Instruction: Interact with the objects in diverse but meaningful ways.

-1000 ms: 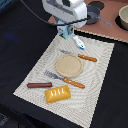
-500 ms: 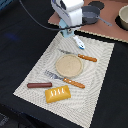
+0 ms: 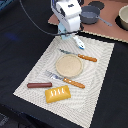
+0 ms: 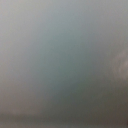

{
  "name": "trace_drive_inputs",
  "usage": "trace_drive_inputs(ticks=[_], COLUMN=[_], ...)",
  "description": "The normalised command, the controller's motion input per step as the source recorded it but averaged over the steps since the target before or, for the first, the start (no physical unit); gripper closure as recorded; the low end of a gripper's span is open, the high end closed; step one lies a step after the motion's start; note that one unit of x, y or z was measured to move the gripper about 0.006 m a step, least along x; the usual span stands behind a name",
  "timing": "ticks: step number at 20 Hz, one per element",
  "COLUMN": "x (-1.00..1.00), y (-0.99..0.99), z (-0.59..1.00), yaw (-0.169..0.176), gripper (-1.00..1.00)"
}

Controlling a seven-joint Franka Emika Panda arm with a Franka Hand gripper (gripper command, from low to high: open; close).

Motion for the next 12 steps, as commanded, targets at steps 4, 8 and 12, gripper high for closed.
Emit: trace_drive_inputs(ticks=[4, 8, 12], x=[-0.21, -0.18, -0.13], y=[0.18, 0.21, 0.2], z=[-0.25, -0.28, -0.21], yaw=[0.0, 0.0, 0.0], gripper=[1.0, 1.0, 1.0])
